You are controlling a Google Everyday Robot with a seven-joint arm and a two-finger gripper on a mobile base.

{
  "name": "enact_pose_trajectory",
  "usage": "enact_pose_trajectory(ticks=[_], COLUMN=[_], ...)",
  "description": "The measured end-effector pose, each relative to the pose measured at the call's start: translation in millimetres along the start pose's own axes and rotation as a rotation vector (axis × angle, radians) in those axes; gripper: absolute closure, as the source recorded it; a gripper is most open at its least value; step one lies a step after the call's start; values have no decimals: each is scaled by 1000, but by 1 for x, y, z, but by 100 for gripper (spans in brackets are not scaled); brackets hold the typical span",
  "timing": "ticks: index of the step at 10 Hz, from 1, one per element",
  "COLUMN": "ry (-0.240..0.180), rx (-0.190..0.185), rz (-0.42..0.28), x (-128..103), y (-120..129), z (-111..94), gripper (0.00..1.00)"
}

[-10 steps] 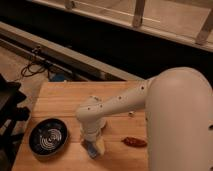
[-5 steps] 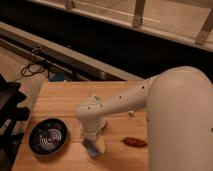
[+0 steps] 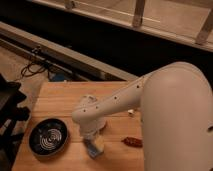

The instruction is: Place the white sponge in the ceramic bowl

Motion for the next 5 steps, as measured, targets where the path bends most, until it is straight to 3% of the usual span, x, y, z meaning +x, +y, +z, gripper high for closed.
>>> enact_pose_trajectory(ticks=[5], ry=[-62], rx=[-24], rz=[38], x=[7], y=[8], z=[15], gripper=[20])
